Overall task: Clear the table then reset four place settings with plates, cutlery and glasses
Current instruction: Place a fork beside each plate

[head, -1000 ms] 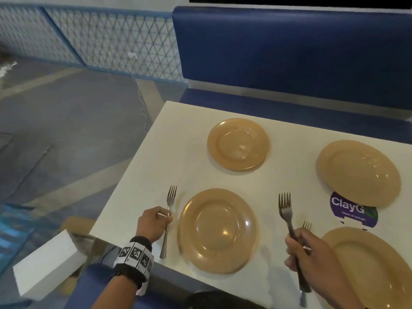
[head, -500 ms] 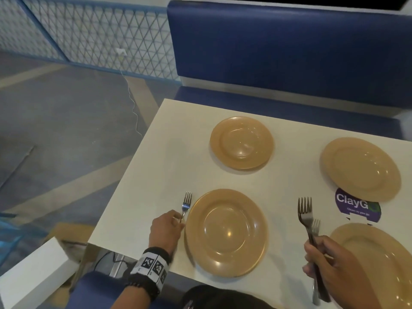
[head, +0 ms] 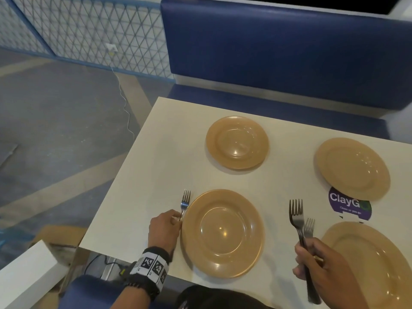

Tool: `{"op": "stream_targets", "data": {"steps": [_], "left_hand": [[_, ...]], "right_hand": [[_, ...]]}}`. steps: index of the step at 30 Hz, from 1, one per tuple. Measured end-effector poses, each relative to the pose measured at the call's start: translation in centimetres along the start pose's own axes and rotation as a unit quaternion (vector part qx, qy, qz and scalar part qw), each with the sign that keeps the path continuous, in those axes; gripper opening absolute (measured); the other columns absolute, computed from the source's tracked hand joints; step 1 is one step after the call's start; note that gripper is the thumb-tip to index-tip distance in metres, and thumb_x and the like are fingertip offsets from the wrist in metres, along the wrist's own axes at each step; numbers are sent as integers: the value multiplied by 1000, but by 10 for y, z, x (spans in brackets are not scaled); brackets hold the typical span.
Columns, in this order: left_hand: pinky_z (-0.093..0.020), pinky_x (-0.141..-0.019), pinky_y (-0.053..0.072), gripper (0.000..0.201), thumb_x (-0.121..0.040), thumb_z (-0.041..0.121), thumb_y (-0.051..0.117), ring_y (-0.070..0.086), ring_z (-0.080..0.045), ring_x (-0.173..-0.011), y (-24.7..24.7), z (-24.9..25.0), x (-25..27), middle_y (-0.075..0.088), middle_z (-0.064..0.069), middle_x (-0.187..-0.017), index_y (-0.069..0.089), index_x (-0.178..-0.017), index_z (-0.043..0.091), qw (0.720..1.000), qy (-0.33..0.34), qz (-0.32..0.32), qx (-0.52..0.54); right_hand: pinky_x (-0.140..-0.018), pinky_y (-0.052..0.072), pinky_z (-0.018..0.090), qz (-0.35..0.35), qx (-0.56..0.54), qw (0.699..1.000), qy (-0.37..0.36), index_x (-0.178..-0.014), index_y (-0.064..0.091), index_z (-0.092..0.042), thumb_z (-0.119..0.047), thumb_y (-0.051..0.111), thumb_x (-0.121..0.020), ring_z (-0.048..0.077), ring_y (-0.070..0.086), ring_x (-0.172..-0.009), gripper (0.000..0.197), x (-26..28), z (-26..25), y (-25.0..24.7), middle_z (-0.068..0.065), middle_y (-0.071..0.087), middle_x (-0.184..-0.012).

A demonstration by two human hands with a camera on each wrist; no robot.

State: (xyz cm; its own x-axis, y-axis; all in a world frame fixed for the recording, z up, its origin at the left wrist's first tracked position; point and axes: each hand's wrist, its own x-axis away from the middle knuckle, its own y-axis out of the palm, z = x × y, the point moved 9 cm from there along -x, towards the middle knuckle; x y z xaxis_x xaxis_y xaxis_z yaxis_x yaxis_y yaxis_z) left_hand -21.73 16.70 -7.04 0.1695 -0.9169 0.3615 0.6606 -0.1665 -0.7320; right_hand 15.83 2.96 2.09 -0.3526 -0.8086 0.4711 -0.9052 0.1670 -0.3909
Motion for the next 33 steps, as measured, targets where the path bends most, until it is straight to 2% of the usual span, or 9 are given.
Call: {"op": "stream_targets", "data": {"steps": [6, 9, 12, 17, 22, 25, 28, 31, 33], "left_hand": [[-27, -74, 57, 15, -92, 16, 66, 68, -13, -70, -1, 1, -2, 76, -2, -81, 76, -102, 20, 1000, -1, -1, -7], [-27, -74, 56, 15, -92, 17, 65, 68, -15, -71, 0, 2, -4, 77, -4, -83, 76, -102, 19, 1000, -5, -7, -16], [-28, -73, 54, 16, -92, 14, 62, 67, -18, -71, 0, 2, -4, 77, -5, -84, 76, -100, 18, 1000, -12, -5, -21], [-32, -79, 57, 16, -89, 17, 70, 68, -18, -74, -1, 2, -3, 74, -5, -83, 71, -105, 14, 999, -18, -29, -2], [-42, -94, 53, 21, -96, 11, 56, 67, -28, -98, -33, -11, -6, 70, -5, -99, 65, -114, 12, 999, -40, -33, -17], [-44, -92, 55, 17, -98, 16, 57, 68, -22, -92, -64, 20, 4, 73, -1, -96, 67, -110, 21, 999, 0, -22, 24], [-34, -78, 59, 11, -95, 23, 64, 72, -14, -83, -54, 91, 35, 77, 4, -85, 74, -96, 29, 981, 82, -145, 97], [-28, -71, 58, 15, -87, 31, 71, 74, -15, -85, -14, 148, 76, 79, -1, -91, 80, -99, 27, 930, 89, -293, 203], [-29, -73, 58, 17, -87, 31, 69, 73, -16, -88, 11, 171, 95, 77, -6, -96, 81, -96, 22, 896, 77, -345, 268]], "right_hand": [[-61, 59, 36, -13, 3, 1000, 12, -83, 63, -5, -9, 58, -96, 25, 59, -51, 14, -2, 4, 2, 18, 58, -67], [-61, 60, 36, -18, 10, 1000, 12, -84, 63, -6, -9, 58, -96, 31, 61, -54, 13, -3, 5, 2, 20, 59, -69], [-65, 63, 42, -20, 23, 999, 13, -85, 63, -6, -10, 58, -96, 40, 63, -59, 12, -5, 5, 2, 24, 59, -71], [-68, 62, 48, -24, 30, 999, 13, -86, 63, -6, -11, 58, -96, 42, 63, -62, 12, -6, 5, 3, 23, 59, -72], [-68, 64, 41, 10, 13, 1000, 10, -85, 65, -10, -13, 61, -95, 32, 69, -59, 11, -4, -3, -5, 17, 62, -79], [-63, 62, 32, 25, 7, 1000, 7, -85, 67, -14, -17, 62, -96, 25, 70, -59, 12, 0, -20, 1, 11, 65, -80], [-64, 62, 36, -3, 14, 999, -37, -86, 69, -19, -20, 63, -95, 22, 71, -62, 11, 2, -50, 25, 0, 65, -80], [-66, 62, 40, -49, 0, 993, -103, -89, 71, -18, -20, 66, -93, 20, 71, -62, 7, 4, -83, 52, 1, 67, -80], [-66, 62, 38, -66, -21, 990, -122, -91, 74, -16, -21, 69, -91, 20, 71, -61, 7, 5, -100, 63, 4, 71, -76]]}}
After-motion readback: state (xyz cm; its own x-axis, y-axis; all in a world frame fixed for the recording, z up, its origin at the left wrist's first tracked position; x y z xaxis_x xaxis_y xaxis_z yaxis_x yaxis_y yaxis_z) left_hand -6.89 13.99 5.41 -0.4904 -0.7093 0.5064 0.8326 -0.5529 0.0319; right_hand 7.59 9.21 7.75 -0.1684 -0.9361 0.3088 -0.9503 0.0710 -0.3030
